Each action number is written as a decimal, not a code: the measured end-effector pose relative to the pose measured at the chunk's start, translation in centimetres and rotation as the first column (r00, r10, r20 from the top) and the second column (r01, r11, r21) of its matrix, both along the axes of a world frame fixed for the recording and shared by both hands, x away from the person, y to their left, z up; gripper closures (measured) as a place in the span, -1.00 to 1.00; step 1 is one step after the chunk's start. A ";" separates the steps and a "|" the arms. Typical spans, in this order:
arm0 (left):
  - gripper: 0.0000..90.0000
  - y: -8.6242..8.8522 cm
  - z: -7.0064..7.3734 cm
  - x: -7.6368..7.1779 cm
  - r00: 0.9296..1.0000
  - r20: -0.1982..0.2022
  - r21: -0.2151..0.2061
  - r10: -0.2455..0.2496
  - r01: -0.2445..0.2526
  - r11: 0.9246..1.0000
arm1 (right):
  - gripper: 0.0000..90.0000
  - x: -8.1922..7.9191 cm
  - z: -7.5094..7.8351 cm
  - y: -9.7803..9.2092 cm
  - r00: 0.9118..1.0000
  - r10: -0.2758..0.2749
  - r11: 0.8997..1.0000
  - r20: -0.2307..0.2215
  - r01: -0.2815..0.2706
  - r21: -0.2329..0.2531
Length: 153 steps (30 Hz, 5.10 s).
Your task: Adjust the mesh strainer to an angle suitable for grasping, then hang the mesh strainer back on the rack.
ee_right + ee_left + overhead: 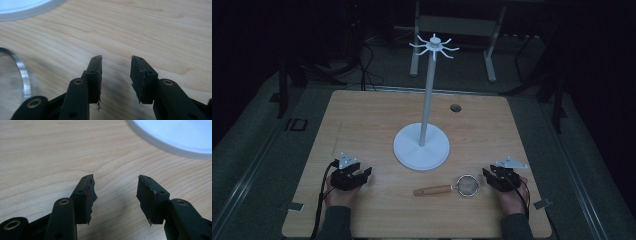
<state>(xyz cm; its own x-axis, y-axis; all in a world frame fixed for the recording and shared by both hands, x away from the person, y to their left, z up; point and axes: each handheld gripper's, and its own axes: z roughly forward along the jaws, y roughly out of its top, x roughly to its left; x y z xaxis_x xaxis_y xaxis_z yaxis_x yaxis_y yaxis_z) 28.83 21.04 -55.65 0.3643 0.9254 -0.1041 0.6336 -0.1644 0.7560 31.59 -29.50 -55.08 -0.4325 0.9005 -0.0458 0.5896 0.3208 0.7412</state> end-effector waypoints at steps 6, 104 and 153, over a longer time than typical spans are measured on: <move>0.07 0.2 0.2 -0.2 1.000 0.004 -0.005 -0.030 0.030 1.000 | 0.36 -0.6 1.5 1.1 0.998 0.045 0.999 0.033 -0.043 -0.031; 0.05 0.2 0.8 -1.3 1.000 0.017 0.015 -0.019 0.019 1.000 | 0.42 0.2 2.4 11.9 0.748 0.558 0.672 -0.360 -0.661 -0.333; 0.05 0.5 1.0 -1.4 1.000 0.029 0.013 -0.005 0.005 1.000 | 0.54 0.7 3.8 10.6 0.799 0.566 0.776 -0.206 -0.600 -0.194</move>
<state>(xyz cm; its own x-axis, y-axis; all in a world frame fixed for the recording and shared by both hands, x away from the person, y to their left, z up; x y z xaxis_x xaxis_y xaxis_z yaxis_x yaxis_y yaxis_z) 27.40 21.52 -54.69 0.3716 0.9249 -0.0812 0.6105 -0.1775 0.7719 32.31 -18.88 -51.33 -0.8877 0.4418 -0.1298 0.3155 0.7889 0.5274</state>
